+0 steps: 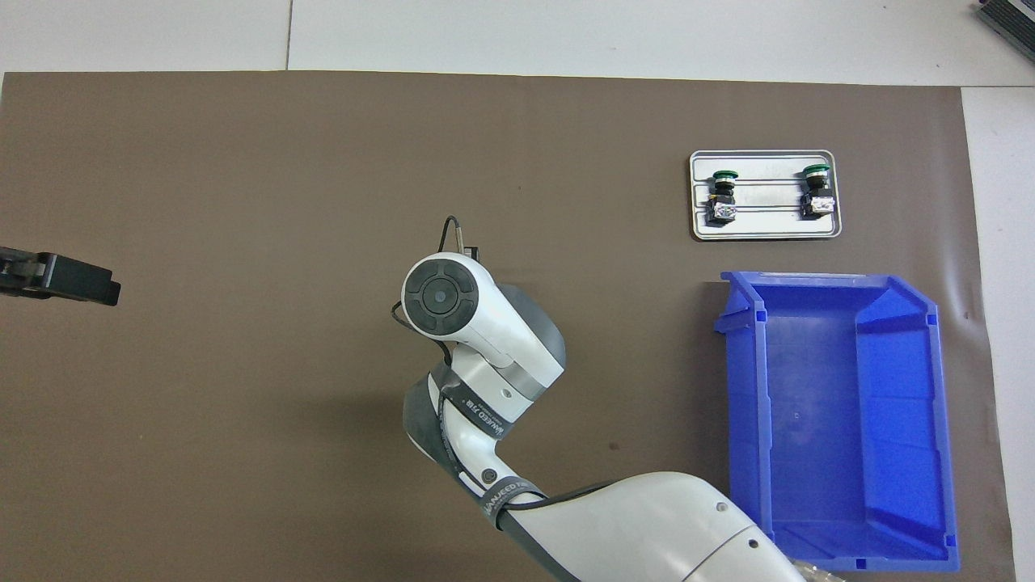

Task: Place and press button with both arms
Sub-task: 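Lower the button onto the table and open the right gripper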

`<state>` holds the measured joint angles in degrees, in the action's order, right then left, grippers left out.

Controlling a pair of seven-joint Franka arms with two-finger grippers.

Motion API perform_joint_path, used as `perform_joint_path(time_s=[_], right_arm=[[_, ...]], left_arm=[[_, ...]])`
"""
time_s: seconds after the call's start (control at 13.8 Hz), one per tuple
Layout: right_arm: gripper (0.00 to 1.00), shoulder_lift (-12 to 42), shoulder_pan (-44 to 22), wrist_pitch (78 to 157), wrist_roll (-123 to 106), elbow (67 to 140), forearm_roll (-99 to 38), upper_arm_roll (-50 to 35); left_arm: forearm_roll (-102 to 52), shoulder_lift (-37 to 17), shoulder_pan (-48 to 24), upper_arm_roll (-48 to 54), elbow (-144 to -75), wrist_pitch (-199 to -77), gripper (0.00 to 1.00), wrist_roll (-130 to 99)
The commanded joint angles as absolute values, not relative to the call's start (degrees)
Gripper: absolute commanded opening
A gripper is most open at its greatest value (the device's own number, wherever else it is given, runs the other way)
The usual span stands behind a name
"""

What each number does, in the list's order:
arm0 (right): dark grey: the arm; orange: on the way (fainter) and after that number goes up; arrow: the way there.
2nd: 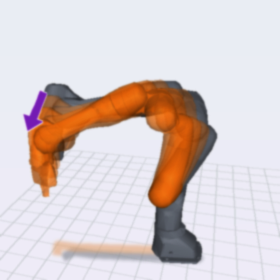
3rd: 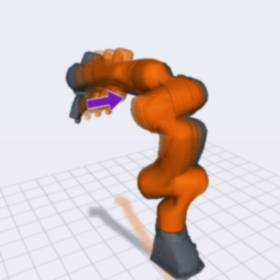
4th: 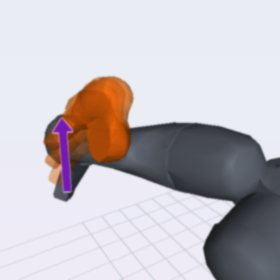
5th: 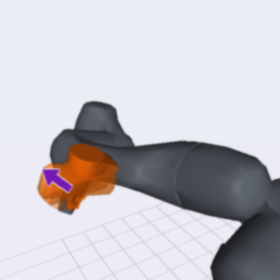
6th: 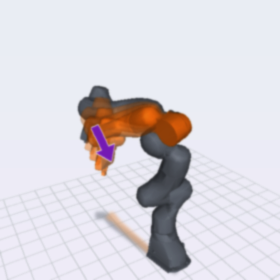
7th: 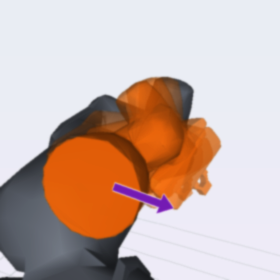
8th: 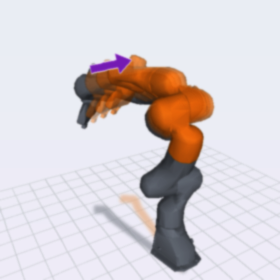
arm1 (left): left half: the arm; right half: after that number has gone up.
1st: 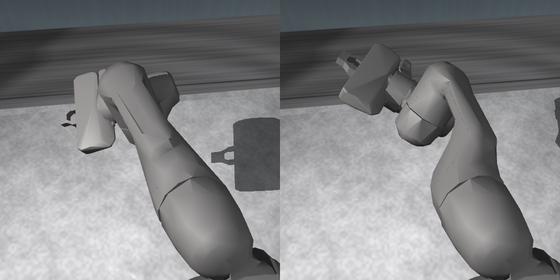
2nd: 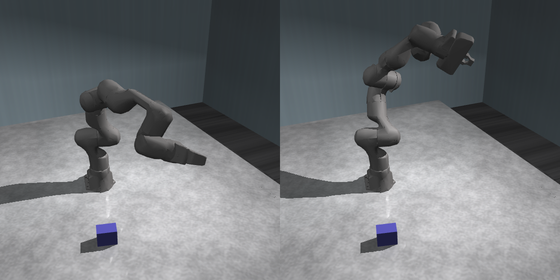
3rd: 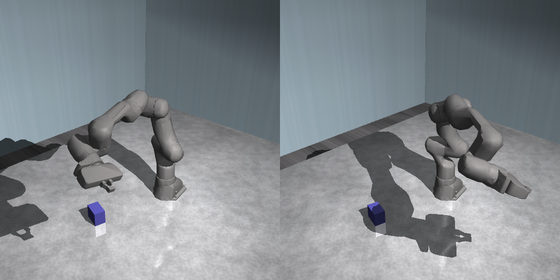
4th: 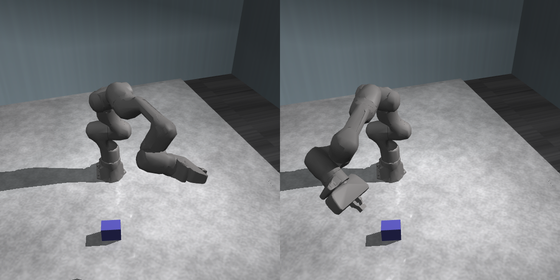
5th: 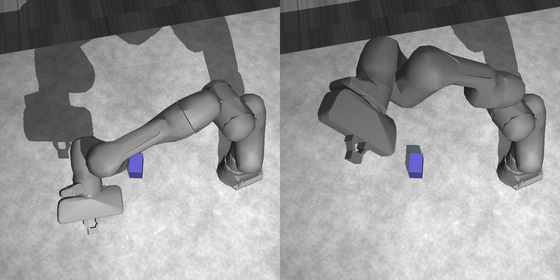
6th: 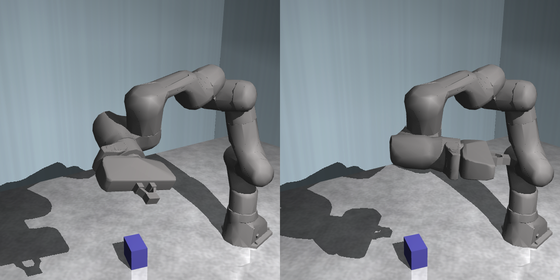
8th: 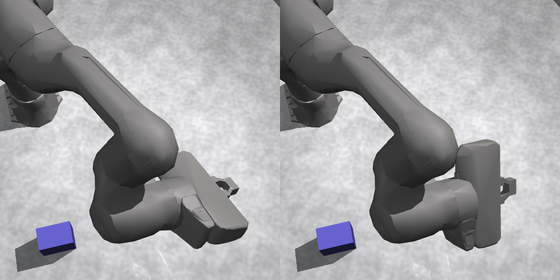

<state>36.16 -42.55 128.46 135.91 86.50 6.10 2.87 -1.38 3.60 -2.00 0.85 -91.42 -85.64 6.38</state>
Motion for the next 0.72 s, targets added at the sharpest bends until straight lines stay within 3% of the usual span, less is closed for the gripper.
perform_joint_path(time_s=[0.0,0.29,0.36,0.43,0.51,0.65], right_arm=[[0.00,35.6,-43.2,130.6,138.2,88.2,7.3,2.9],[0.00,35.2,-43.2,132.0,138.2,90.0,7.3,2.9],[0.61,35.2,-43.2,131.9,138.3,89.8,7.3,2.9],[0.91,35.2,-43.4,131.2,137.9,89.4,7.9,2.9],[1.00,35.1,-43.5,131.0,137.2,88.8,8.3,2.9],[1.00,35.1,-43.2,128.1,134.1,86.3,11.8,2.9]], left_arm=[[-1.0,4.2,-1.6,1.1,-91.9,-85.1,1.00,6.5],[-1.0,4.2,-1.6,1.1,-91.9,-85.1,1.00,6.5],[-1.0,4.2,-1.6,1.1,-91.9,-85.1,1.00,6.5],[-1.0,4.2,-1.6,1.1,-91.9,-85.1,1.00,6.5],[-1.0,4.2,-1.6,1.1,-91.9,-85.1,1.00,6.5],[-1.0,4.2,-1.6,1.1,-91.9,-85.1,1.00,6.5]])
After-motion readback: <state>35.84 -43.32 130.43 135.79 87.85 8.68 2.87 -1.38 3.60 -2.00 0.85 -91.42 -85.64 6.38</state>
